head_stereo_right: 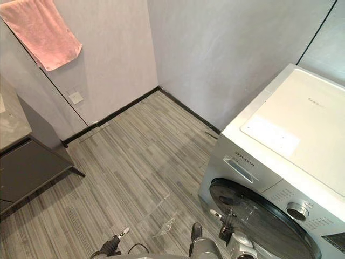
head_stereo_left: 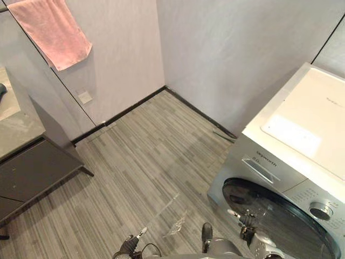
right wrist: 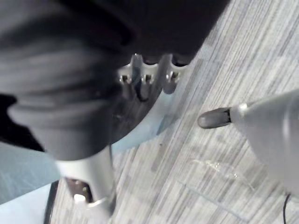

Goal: Pick up the laundry basket with both hands and put the clothes into the washing machine.

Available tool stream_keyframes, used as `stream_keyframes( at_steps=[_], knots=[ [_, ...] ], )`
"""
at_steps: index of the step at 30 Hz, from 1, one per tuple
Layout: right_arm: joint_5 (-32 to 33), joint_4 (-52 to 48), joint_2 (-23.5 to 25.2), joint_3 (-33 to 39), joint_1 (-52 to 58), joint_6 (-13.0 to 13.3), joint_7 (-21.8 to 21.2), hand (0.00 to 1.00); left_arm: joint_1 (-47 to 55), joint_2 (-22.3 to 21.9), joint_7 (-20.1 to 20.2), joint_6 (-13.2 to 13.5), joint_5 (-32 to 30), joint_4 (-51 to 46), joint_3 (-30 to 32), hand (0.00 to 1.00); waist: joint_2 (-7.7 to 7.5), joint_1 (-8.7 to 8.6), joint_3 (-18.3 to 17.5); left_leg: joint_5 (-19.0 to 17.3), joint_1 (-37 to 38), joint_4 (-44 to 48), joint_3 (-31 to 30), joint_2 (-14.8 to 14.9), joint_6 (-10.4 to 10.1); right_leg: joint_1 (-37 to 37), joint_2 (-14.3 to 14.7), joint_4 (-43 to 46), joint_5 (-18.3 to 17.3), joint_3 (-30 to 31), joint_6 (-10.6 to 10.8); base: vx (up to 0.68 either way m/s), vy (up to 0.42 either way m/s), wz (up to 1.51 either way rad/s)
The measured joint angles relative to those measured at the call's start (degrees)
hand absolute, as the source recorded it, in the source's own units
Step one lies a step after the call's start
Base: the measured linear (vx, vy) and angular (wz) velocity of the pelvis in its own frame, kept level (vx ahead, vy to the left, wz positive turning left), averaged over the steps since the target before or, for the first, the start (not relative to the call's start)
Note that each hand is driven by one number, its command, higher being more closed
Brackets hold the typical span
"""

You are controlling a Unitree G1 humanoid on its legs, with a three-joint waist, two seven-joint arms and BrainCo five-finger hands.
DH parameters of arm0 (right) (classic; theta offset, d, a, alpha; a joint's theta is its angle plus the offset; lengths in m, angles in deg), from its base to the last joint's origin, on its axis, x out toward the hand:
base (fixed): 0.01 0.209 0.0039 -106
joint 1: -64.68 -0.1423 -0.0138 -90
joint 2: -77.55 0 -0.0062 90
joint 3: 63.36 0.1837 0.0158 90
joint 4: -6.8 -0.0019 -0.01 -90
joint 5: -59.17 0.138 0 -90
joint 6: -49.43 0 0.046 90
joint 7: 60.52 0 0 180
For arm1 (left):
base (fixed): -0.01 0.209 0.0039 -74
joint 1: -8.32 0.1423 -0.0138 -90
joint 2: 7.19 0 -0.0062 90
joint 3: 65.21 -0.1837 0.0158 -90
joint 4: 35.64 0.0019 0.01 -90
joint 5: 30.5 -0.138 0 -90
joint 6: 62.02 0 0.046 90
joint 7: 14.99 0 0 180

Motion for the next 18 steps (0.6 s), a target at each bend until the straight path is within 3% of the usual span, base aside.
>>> stream_keyframes(
  at_steps=[3, 4, 6, 7, 9, 11, 16, 18],
  knots=[
    [0.0, 0.0, -0.1, 0.0, 0.4, -0.2, 0.2, 0.0, 0.3, -0.6, 0.0, 0.1, -0.1, -0.3, -0.2, 0.0, 0.96, 0.3, -0.6, -1.4, -1.7, -4.7, 4.4, -1.2, 1.8, 3.8, -1.3, -2.4, 0.8, -4.0, -1.3, 0.14, -0.085, 0.66],
    [0.0, 0.0, 0.2, 0.0, 0.1, -0.2, 0.2, 0.0, 0.3, -0.5, 0.0, 0.1, -0.2, -0.3, -0.8, 0.0, 0.92, 0.22, -0.6, -1.1, -1.9, -12.2, 3.6, -4.1, 2.0, 4.4, -1.6, -3.4, 0.9, -5.3, -1.4, 0.05, -0.016, 0.41],
    [0.0, 0.1, 0.3, -0.1, -0.2, 0.0, 0.2, 0.0, 0.3, -0.4, 0.0, 0.1, -0.3, -0.2, -1.2, 0.0, 1.07, 0.64, -0.7, 0.1, -2.7, -20.7, 1.3, -6.4, 1.9, 4.2, -0.9, -3.9, 1.1, -5.9, -1.4, 0.07, 0.014, 0.21],
    [0.0, 0.2, 0.8, -0.3, -0.4, 0.1, 0.2, 0.0, 0.3, -0.2, -0.1, 0.1, -0.6, -0.2, -1.2, 0.0, 1.06, 1.74, -0.7, 2.9, -2.6, -21.5, 0.0, -6.4, 3.0, 4.2, 0.0, -4.3, 1.1, -5.4, -1.3, 0.06, 0.048, -0.16],
    [-0.1, 0.3, 0.9, -1.8, -1.2, 0.1, 0.2, 0.0, 0.2, -0.2, 0.0, 0.1, -1.4, -0.2, -0.7, 0.0, 1.03, 2.13, -0.7, 6.3, -2.3, -21.7, -0.6, -6.4, 3.5, 4.8, 0.8, -5.0, 1.2, -4.4, -0.6, 0.04, 0.073, -0.32],
    [-0.6, 0.4, 1.3, -3.4, -1.8, 0.2, 0.2, 0.0, 0.2, 0.1, 0.2, 0.0, -2.9, -0.1, 0.0, 0.0, 0.71, 1.62, -0.8, 6.2, -1.4, -21.8, 0.0, -7.0, 4.8, 5.5, 0.5, -5.9, 1.5, -2.7, 0.7, 0.04, 0.102, -0.28],
    [-2.0, 1.4, 1.3, -4.5, -1.7, 0.0, 0.0, 0.0, 0.1, 0.6, 0.2, -0.3, -3.6, 0.0, -0.1, 0.0, -0.32, 1.28, -1.0, 5.7, -0.5, -24.2, 0.4, -9.3, 5.6, 5.6, -1.3, -6.7, 1.7, -2.3, 2.6, 0.06, 0.118, -0.02],
    [-2.6, 1.5, 1.4, -4.4, -1.6, 0.0, 0.2, 0.0, 0.0, 0.7, 0.1, -0.3, -3.4, 0.2, -0.9, 0.0, -0.48, 1.15, -0.9, 5.3, 0.3, -24.6, 0.0, -10.7, 6.2, 4.1, -3.5, -1.7, -1.3, -2.5, 4.0, 0.08, 0.084, 0.16]
  ],
)
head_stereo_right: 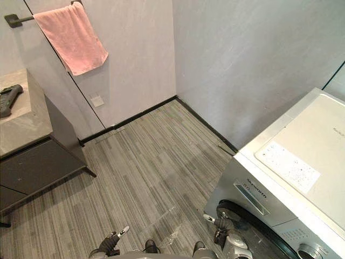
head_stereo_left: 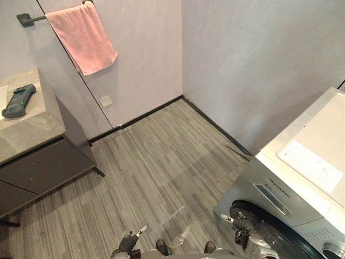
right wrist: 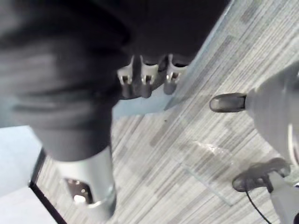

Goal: Pick up the laundry basket with both hands and put the clothes into the washing machine.

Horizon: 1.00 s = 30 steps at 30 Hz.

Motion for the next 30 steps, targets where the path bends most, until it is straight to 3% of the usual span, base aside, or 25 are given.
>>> stream_keyframes(
  at_steps=[2, 5, 8, 13, 18, 23, 30],
  knots=[
    [-0.1, 0.1, 0.1, 0.0, 0.2, 0.0, 0.1, 0.0, -0.4, 0.5, -0.1, 0.0, 0.1, 0.5, -1.9, 0.0, -0.42, -0.36, 0.3, -0.3, 1.1, 0.0, -0.6, -1.1, 0.4, -1.3, -1.9, 6.5, -1.5, 0.1, 1.4, 0.13, 0.057, 0.26],
    [-0.1, 0.2, 1.5, -0.1, -0.1, 0.0, 0.1, 0.0, -0.4, 1.1, -0.2, 0.1, 0.1, 0.5, -3.6, 0.0, -0.78, -0.46, 0.4, -0.1, 3.0, -0.3, -0.6, -1.2, 0.8, -1.3, -2.3, 9.5, -1.4, 1.4, 1.4, 0.12, 0.033, 0.05],
    [-0.1, 0.3, 2.4, -0.5, -1.8, 0.0, 0.0, 0.0, -0.5, 1.4, -0.2, 0.1, 0.1, 0.4, -3.6, 0.0, -1.56, -0.68, 0.6, 0.0, 3.2, -1.5, 0.6, -1.4, 0.9, -1.3, -2.6, 7.5, -1.3, 0.9, 1.3, 0.07, 0.004, -0.17],
    [-0.4, 0.5, 1.9, -2.0, -2.9, 0.0, -0.1, 0.0, -0.5, 1.3, -0.2, -0.1, 0.1, 0.8, -3.5, 0.0, -1.33, -1.08, 0.5, 1.6, 4.0, -5.0, 3.5, -1.9, 1.6, -0.8, -1.3, 1.6, 0.6, 1.9, 0.9, 0.04, 0.017, -0.3],
    [-0.9, 0.8, 2.1, -3.2, -3.0, 0.0, -0.3, 0.0, -0.5, 1.5, -0.2, 0.0, 0.1, 0.7, -3.4, 0.0, -1.96, -1.17, 1.1, 1.7, 5.7, -5.5, 3.4, -1.9, 1.6, 0.9, -1.0, 1.5, 0.5, 1.8, 0.8, 0.0, -0.002, 0.0],
    [-1.5, 0.8, 1.9, -4.1, -3.4, -0.1, -0.3, 0.0, -0.7, 1.3, -0.4, -0.1, 0.1, 0.7, -3.0, 0.0, -1.67, -1.1, 1.2, 2.9, 4.5, -6.5, 1.1, -1.8, 1.4, 3.1, 0.2, -3.9, 1.1, -0.5, 0.3, -0.04, -0.027, 0.22],
    [-1.3, 0.8, 1.0, -3.1, -3.8, 0.0, -0.1, 0.0, -0.9, 1.4, -0.2, -0.3, 0.0, 0.7, -3.1, 0.0, -1.46, -1.19, 1.3, 3.2, 3.3, -6.8, 0.2, -1.6, 1.2, 3.1, 0.6, -4.9, 1.2, -1.8, 0.2, 0.01, -0.024, 0.11]
  ],
)
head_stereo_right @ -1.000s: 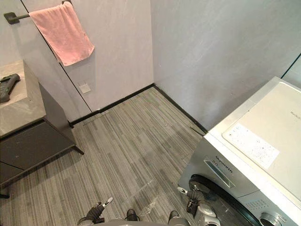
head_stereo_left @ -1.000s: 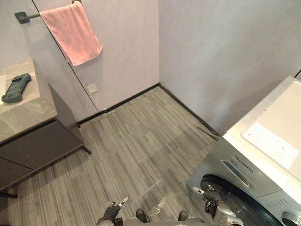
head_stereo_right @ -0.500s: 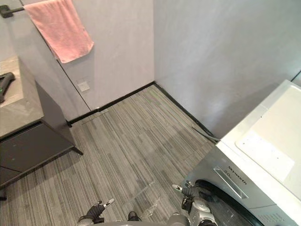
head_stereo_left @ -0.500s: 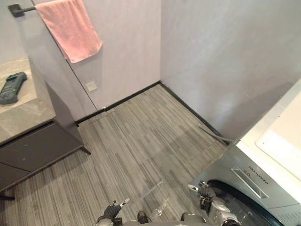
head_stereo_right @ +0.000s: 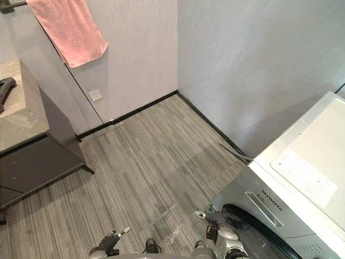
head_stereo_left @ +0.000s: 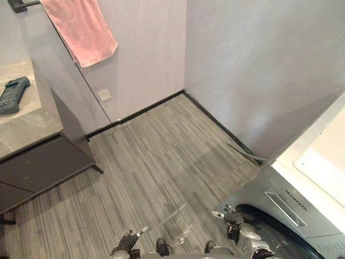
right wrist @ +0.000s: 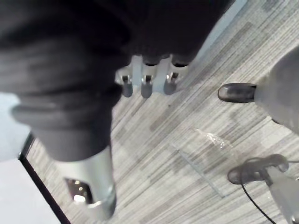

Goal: Pick up the laundry basket with both hands and put the clothes into the washing machine.

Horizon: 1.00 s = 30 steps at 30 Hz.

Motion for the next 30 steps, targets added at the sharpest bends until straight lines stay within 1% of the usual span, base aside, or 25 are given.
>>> stream_keyframes(
  at_steps=[6, 8, 11, 13, 14, 15, 16, 17, 18, 19, 20, 21, 22, 23, 24, 25, 26, 27, 29, 30],
  knots=[
    [0.0, 0.7, 0.1, 2.2, 0.9, 0.1, 0.5, 0.0, -0.2, 0.1, 0.1, 0.0, -0.1, 0.0, -1.1, 0.0, 0.03, -0.16, 0.0, 0.2, 0.0, 0.3, -0.7, -0.1, -0.3, 1.5, 0.5, -1.8, 0.0, -1.1, -0.1, 0.06, -0.021, 0.08],
    [0.0, 1.5, 0.1, 3.5, 1.1, 0.1, 1.1, 0.0, -0.2, 0.0, 0.1, 0.0, -0.1, 0.0, -1.3, 0.0, -0.01, -0.17, 0.0, 0.7, 0.0, 0.3, -1.1, -0.1, -1.0, 2.0, 0.5, -1.8, 0.1, -1.7, -0.1, 0.04, -0.037, 0.18],
    [0.0, 2.6, 0.1, 4.6, 1.1, 0.1, 1.2, 0.0, -0.1, 0.1, 0.1, 0.2, -0.1, 0.0, -2.4, 0.0, 0.01, -0.22, 0.1, 1.4, 0.0, 0.0, -1.3, -0.1, -0.3, 2.3, 0.2, -0.9, 0.0, -3.0, -0.1, 0.0, -0.017, 0.25],
    [0.0, 2.6, 0.1, 5.5, 1.9, 0.1, 1.2, 0.0, -0.1, -0.2, 0.0, 0.2, -0.1, 0.1, -3.0, 0.0, 0.16, -0.39, 0.7, 1.6, 0.0, -0.1, -1.4, 0.5, 0.0, 1.0, -0.9, 5.2, 0.0, -3.9, 0.0, -0.04, 0.057, 0.41],
    [0.0, 2.5, 0.1, 5.7, 1.9, 0.1, 1.2, 0.0, -0.1, -0.3, 0.0, 0.3, 0.0, 0.1, -3.1, 0.0, 0.6, -0.39, 0.9, 1.6, 0.1, 0.1, -1.3, 0.8, 0.0, -0.8, -1.6, 10.0, 0.0, -4.0, 0.0, -0.02, 0.092, 0.45],
    [0.0, 2.2, 0.1, 5.7, 1.9, 0.1, 1.2, 0.0, -0.2, -0.3, 0.0, 0.3, 0.0, 0.0, -3.1, 0.0, 0.7, -0.46, 1.4, 1.5, 0.3, 0.3, -1.3, 0.9, 0.1, -3.0, -2.6, 15.6, 0.0, -3.5, 0.0, -0.01, 0.106, 0.48],
    [0.1, 1.7, 0.3, 5.7, 1.8, 0.1, 1.2, 0.0, -0.2, 0.2, 0.0, 0.4, 0.1, -0.4, -2.9, 0.0, 0.04, -0.57, 2.0, 1.1, 1.0, 0.3, -1.4, 1.0, 0.6, -6.1, -4.1, 23.3, 0.1, -1.9, -0.1, 0.01, 0.061, 0.42],
    [0.1, 1.3, 0.6, 5.5, 1.7, 0.1, 1.1, 0.0, -0.3, 0.5, 0.0, 0.4, 0.1, -0.7, -2.5, 0.0, -0.24, -0.48, 2.3, 0.9, 1.3, 0.3, -1.5, 0.7, 0.9, -7.5, -4.8, 26.6, 0.4, -0.9, -0.3, 0.0, 0.045, 0.32],
    [0.2, 0.5, 1.7, 5.0, 1.6, 0.1, 0.9, 0.0, -0.7, 0.9, -0.2, 0.4, 0.1, -1.1, -1.7, 0.0, -0.77, -0.17, 3.6, 0.8, 1.4, 0.3, -1.6, 0.8, 1.2, -10.3, -5.6, 30.4, 0.3, 0.6, -0.2, -0.01, 0.005, 0.12],
    [0.2, 0.1, 2.1, 4.5, 1.5, 0.1, 0.8, 0.0, -0.7, 1.2, -0.3, 0.4, 0.1, -1.2, -0.7, 0.0, -1.26, 0.01, 3.7, 0.8, 1.0, 0.3, -1.5, 1.0, 1.3, -10.9, -5.5, 30.0, 0.4, 0.9, -0.2, -0.06, 0.014, -0.08],
    [0.2, -0.7, 2.4, 3.6, 0.9, 0.2, 0.4, 0.0, -0.8, 1.7, -1.0, 0.3, 0.2, -1.2, 2.3, 0.0, -2.31, 0.08, 4.1, 0.8, -0.1, 0.3, -1.0, 1.4, 1.3, -12.2, -5.6, 29.9, 3.9, -0.1, 0.7, -0.05, 0.006, -0.22],
    [0.2, -1.6, 2.2, 3.6, 0.7, 0.2, 0.2, 0.0, -0.8, 1.7, -1.1, 0.2, 0.6, -1.1, 3.4, 0.0, -2.38, 0.08, 4.3, 0.7, -0.5, 0.3, -0.6, 1.9, 1.3, -13.3, -5.6, 30.7, 5.0, -0.8, 0.7, -0.08, 0.005, -0.36],
    [0.8, -3.3, 1.8, 3.6, 0.8, 0.9, -0.1, 0.0, -0.8, 1.4, -1.2, 0.2, 1.4, -1.1, 4.9, 0.0, -1.72, -0.07, 5.3, 0.1, -1.1, 0.2, 0.0, 2.5, 1.4, -15.4, -6.0, 32.7, 7.4, -2.0, -0.5, -0.08, -0.002, -0.34],
    [1.4, -4.1, 1.5, 3.5, 1.3, 1.2, -0.2, 0.0, -1.0, 1.4, -1.3, 0.1, 1.5, -1.1, 5.4, 0.0, -2.2, -0.13, 5.8, -0.1, -0.9, 0.0, 1.1, 2.9, 1.4, -16.6, -6.3, 34.5, 9.0, -2.2, -0.9, -0.1, -0.009, -0.35],
    [1.4, -4.1, 1.3, 3.5, 1.6, 1.2, -0.2, 0.0, -0.9, 1.3, -1.3, 0.0, 1.6, -1.1, 6.1, 0.0, -1.7, -0.01, 6.1, -0.4, -1.0, -0.1, 2.4, 3.0, 1.4, -17.5, -6.8, 35.5, 9.4, -2.9, -1.5, -0.09, -0.021, -0.25],
    [1.4, -3.9, 1.1, 3.3, 1.9, 1.2, -0.2, 0.0, -0.9, 1.1, -1.4, -0.1, 1.6, -1.1, 6.6, 0.0, -1.83, -0.04, 6.1, -0.5, -1.4, -0.1, 2.9, 3.0, 1.2, -17.6, -7.1, 35.6, 9.4, -3.6, -1.5, -0.08, -0.04, -0.19],
    [1.4, -3.6, 0.9, 2.8, 2.2, 1.1, -0.1, 0.0, -0.9, 0.9, -1.9, -0.2, 1.7, -1.1, 6.8, 0.0, -1.99, -0.24, 6.0, -0.8, -1.9, -0.1, 3.7, 3.5, 1.0, -17.7, -7.6, 35.3, 9.4, -5.5, -1.5, -0.05, -0.063, -0.05],
    [1.4, -3.6, 0.9, 2.7, 2.5, 1.0, -0.1, 0.0, -1.1, 0.5, -2.2, -0.3, 1.7, -1.1, 6.8, 0.0, -1.6, -0.5, 6.2, -0.9, -2.7, -0.1, 4.0, 4.1, 0.8, -17.4, -7.8, 34.3, 9.4, -7.9, -1.5, -0.03, -0.07, 0.05],
    [1.4, -3.3, 0.9, 2.4, 2.6, 1.0, 0.0, 0.0, -1.4, 0.1, -2.1, -0.4, 2.0, -1.2, 6.7, 0.0, -1.12, -0.7, 6.3, -1.2, -3.2, -0.1, 4.0, 4.9, 0.3, -16.4, -7.1, 31.9, 8.8, -9.7, -1.7, 0.05, -0.087, 0.32],
    [1.3, -3.2, 0.9, 2.3, 2.6, 1.0, 0.0, 0.0, -1.4, 0.0, -2.1, -0.4, 2.4, -1.4, 6.8, 0.0, -1.11, -0.63, 6.3, 0.3, -3.0, 0.2, 4.7, 5.4, -1.6, -13.2, -5.4, 27.6, 5.6, -9.8, -2.1, 0.09, -0.102, 0.45]
  ],
)
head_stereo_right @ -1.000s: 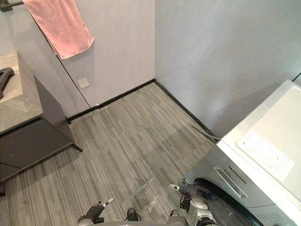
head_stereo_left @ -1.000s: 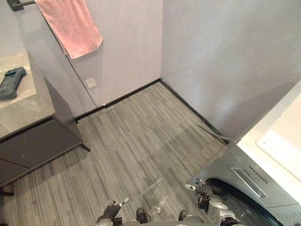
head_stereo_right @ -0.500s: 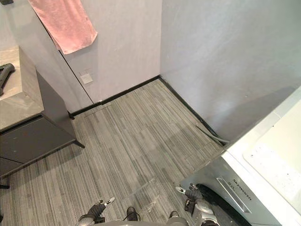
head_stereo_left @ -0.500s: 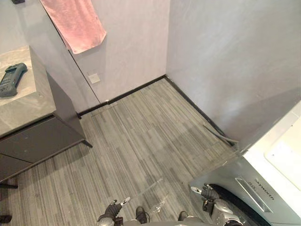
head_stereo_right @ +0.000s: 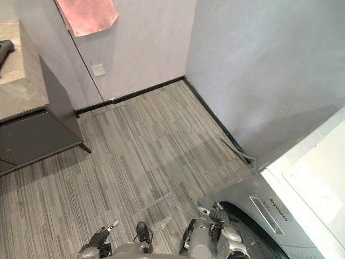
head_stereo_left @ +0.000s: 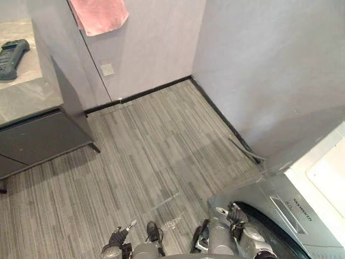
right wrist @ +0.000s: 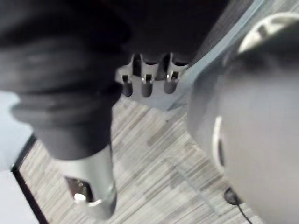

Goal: Pick up the laundry basket with both hands and put the clothes into the washing machine.

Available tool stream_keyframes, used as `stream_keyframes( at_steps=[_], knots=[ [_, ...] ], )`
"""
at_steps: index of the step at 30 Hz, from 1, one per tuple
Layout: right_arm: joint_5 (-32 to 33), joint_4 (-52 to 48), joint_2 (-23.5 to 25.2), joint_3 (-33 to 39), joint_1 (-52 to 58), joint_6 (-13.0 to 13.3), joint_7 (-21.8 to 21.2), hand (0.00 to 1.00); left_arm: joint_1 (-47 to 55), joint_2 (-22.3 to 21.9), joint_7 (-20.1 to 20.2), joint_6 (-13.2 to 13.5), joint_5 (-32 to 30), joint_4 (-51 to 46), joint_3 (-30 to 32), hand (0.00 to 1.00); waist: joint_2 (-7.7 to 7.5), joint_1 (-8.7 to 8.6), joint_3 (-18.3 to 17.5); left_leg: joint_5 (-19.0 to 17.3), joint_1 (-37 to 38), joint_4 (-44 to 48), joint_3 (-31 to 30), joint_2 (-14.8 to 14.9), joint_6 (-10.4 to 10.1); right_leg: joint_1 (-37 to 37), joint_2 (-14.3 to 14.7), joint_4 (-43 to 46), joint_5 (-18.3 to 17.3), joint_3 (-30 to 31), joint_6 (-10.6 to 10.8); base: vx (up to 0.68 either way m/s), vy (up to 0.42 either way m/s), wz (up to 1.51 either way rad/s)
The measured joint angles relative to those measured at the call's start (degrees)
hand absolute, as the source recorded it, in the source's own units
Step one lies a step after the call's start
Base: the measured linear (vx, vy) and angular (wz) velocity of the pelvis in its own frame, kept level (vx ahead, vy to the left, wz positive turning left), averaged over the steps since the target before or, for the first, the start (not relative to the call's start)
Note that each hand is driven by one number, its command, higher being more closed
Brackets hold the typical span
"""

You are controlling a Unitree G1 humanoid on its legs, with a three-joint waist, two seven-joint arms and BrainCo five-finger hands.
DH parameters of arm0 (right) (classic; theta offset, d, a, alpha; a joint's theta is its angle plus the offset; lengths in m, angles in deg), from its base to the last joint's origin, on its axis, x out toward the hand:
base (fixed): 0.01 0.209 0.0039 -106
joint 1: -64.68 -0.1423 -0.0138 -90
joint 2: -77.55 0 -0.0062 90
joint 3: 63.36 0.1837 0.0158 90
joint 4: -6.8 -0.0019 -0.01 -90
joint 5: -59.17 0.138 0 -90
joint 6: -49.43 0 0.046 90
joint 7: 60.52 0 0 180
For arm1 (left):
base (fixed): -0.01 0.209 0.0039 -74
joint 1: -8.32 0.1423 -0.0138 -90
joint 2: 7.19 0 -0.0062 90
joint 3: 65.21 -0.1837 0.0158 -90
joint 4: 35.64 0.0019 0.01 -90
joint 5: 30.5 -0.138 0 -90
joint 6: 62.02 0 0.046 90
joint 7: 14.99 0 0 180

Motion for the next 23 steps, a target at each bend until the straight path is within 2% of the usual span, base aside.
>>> stream_keyframes(
  at_steps=[2, 6, 9, 11, 13, 17, 20, 23],
  knots=[
    [0.0, -0.1, 0.0, -0.6, -0.3, 0.1, 0.2, 0.0, 0.0, -0.1, 0.0, 0.0, 0.4, 0.0, -0.1, 0.0, -1.11, 0.66, -0.7, 1.8, 0.7, 0.2, 0.5, -0.9, 0.8, 4.4, 1.4, -6.7, -4.3, 0.2, -0.7, 0.11, -0.151, 0.23],
    [0.0, -0.7, 0.1, -2.5, -4.2, 0.9, 0.2, 0.0, 0.0, 0.2, 0.0, 0.3, 1.0, 0.2, -1.0, 0.0, -1.16, 1.26, -1.2, 1.9, 1.0, 0.2, 3.2, -0.6, 0.7, 8.3, 5.4, -18.0, -5.2, 4.3, -0.8, 0.07, -0.123, -0.31],
    [0.0, 0.3, -0.3, -2.1, -4.2, 1.5, 0.4, 0.0, 0.0, 0.3, 0.1, 0.3, 1.0, 1.0, -2.4, 0.0, -0.3, 1.31, -2.1, 1.9, 2.3, 0.2, 4.9, -0.9, 0.7, 10.0, 6.3, -21.0, -5.2, 5.9, -0.8, 0.05, -0.111, -0.36],
    [-0.2, 2.8, -0.7, -0.3, -3.4, 1.4, 1.0, 0.0, 0.1, 0.0, 0.4, 0.3, 1.1, 1.8, -2.8, 0.0, 0.91, 0.45, -2.9, 1.9, 3.8, 0.2, 4.9, -0.8, 0.7, 11.8, 6.8, -21.6, -5.2, 6.1, -0.8, 0.05, -0.077, -0.03],
    [-0.5, 6.3, -1.0, 3.3, -1.6, 1.0, 1.3, 0.0, 0.2, -0.7, 1.3, 0.2, 1.0, 2.0, -2.9, 0.0, 1.67, 0.48, -4.4, 1.9, 4.1, 0.2, 4.7, -0.8, 0.7, 12.3, 6.9, -22.0, -5.4, 6.1, -0.5, 0.04, -0.057, 0.04],
    [-3.3, 11.8, -1.2, 11.7, 0.1, -1.3, 2.3, 0.0, 0.2, -0.7, 1.5, -0.1, 1.6, 2.0, -3.0, 0.0, 1.76, 0.47, -4.8, 2.0, 4.0, 0.2, 3.2, -0.9, 0.5, 13.5, 6.9, -23.1, -5.6, 5.2, -0.2, -0.01, -0.022, 0.17],
    [-6.8, 12.9, -1.2, 20.8, 2.4, -3.4, 3.7, 0.0, 0.4, -0.4, 2.7, -0.6, 2.3, 2.4, -2.8, 0.0, 1.29, 0.49, -5.8, 2.3, 3.6, -0.1, 1.7, -1.9, 0.4, 14.3, 6.0, -24.1, -7.5, 5.1, 0.8, -0.07, -0.009, 0.21],
    [-7.7, 12.9, -0.7, 26.6, 3.2, -4.0, 4.1, 0.0, 0.5, -0.4, 3.0, -0.7, 3.4, 3.1, -2.7, 0.0, 1.51, 0.4, -6.0, 2.9, 3.7, -0.3, 0.8, -2.5, 1.0, 15.0, 5.8, -25.0, -7.9, 5.0, 0.8, -0.1, 0.005, 0.14]
  ],
)
